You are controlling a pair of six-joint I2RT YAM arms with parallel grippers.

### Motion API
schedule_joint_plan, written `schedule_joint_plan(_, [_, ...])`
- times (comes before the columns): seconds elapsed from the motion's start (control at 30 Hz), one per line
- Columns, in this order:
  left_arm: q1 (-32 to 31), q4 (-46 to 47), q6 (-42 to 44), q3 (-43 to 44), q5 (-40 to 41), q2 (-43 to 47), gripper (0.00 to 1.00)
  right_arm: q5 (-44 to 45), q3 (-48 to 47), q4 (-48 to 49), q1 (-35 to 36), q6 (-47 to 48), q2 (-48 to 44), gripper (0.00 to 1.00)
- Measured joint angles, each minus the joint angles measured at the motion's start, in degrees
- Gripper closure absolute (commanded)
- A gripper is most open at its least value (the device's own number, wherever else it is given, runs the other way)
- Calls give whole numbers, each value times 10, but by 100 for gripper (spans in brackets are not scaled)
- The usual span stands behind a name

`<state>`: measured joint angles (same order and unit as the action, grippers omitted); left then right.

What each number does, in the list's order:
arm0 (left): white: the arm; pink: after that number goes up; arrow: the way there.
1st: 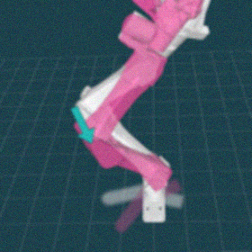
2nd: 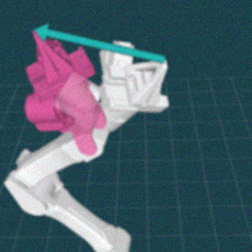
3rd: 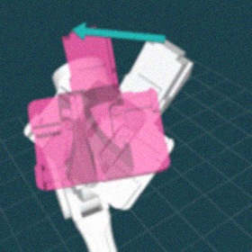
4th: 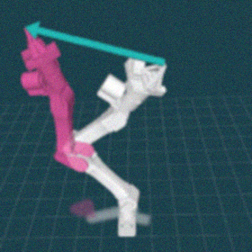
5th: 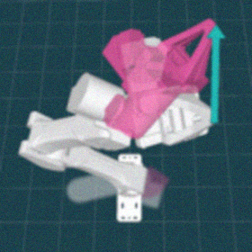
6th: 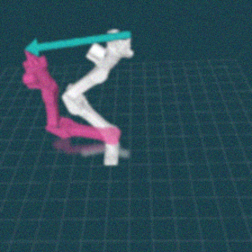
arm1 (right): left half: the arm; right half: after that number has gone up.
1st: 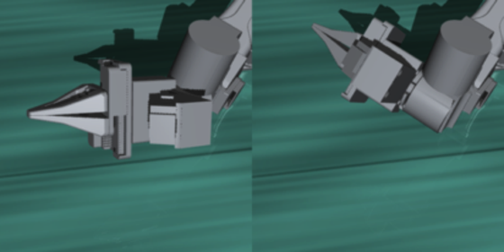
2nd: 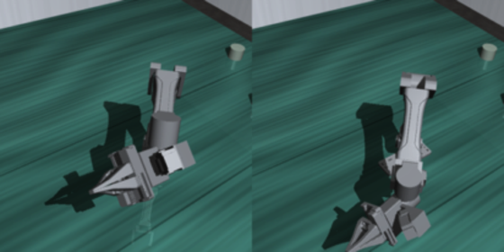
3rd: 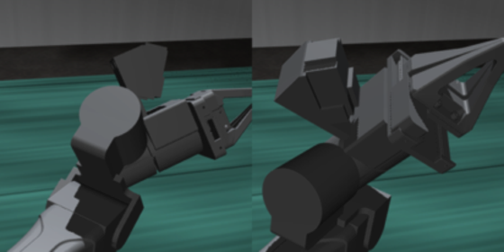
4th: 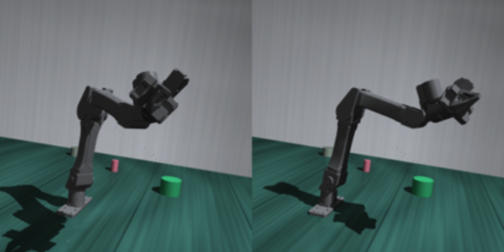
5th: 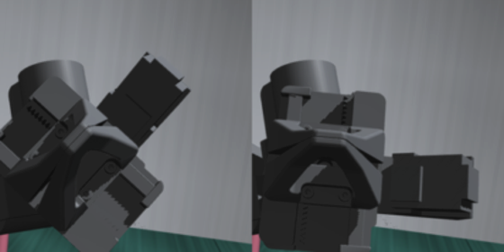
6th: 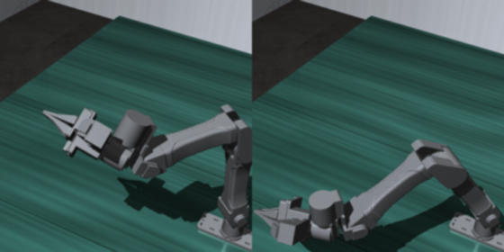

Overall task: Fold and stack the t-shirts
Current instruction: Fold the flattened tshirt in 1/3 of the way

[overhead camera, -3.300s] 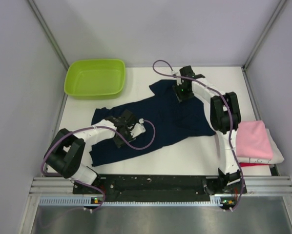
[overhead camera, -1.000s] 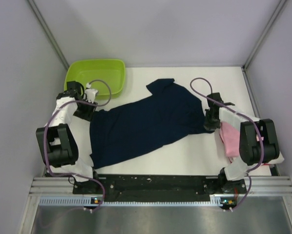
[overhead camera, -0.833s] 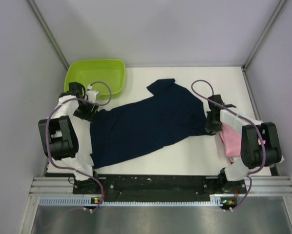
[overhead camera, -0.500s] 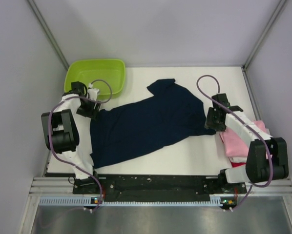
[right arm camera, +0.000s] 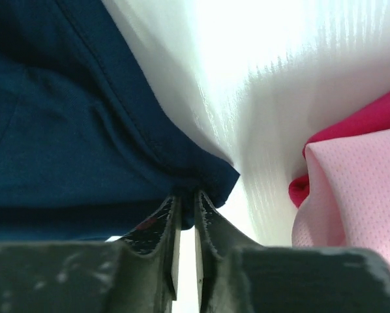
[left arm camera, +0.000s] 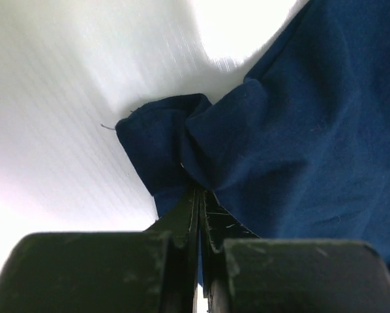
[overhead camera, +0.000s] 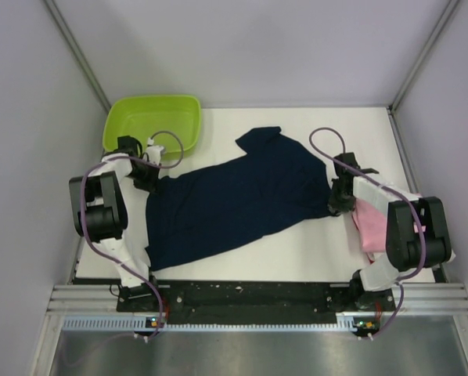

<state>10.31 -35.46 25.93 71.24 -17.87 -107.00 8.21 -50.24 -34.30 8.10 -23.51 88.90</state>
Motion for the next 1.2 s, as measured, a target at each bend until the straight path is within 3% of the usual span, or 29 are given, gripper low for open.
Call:
schedule_joint_plan(0.03, [0, 4, 1, -6, -3, 0, 100, -1, 0, 3, 0, -1, 0, 100])
schedule_joint_plan(0.5, [57, 14, 24, -125, 75, 113, 100, -11, 63, -5, 0, -14, -97, 100])
schedule_joint_plan(0.6, [56, 3, 40, -132, 87, 139, 63, -12, 79, -22, 0, -19, -129, 99])
schedule_joint_plan(0.67, [56, -3, 52, -132, 87, 146, 52, -13, 87, -38, 0, -22, -148, 72])
schedule_joint_plan(0.8, [56, -33, 73, -123, 83, 149, 50, -28, 80, -75, 0, -15, -168, 50])
schedule_joint_plan(0.87, [56, -50, 87, -108, 82, 149, 49, -44, 49, -98, 1, -3, -169, 41])
schedule_joint_plan(1.0, [57, -75, 122, -58, 78, 149, 48, -89, -102, -104, 5, 47, -133, 38])
schedule_joint_plan(1.2, [57, -91, 210, 1, 42, 148, 45, -187, -436, -25, 14, 120, 87, 36])
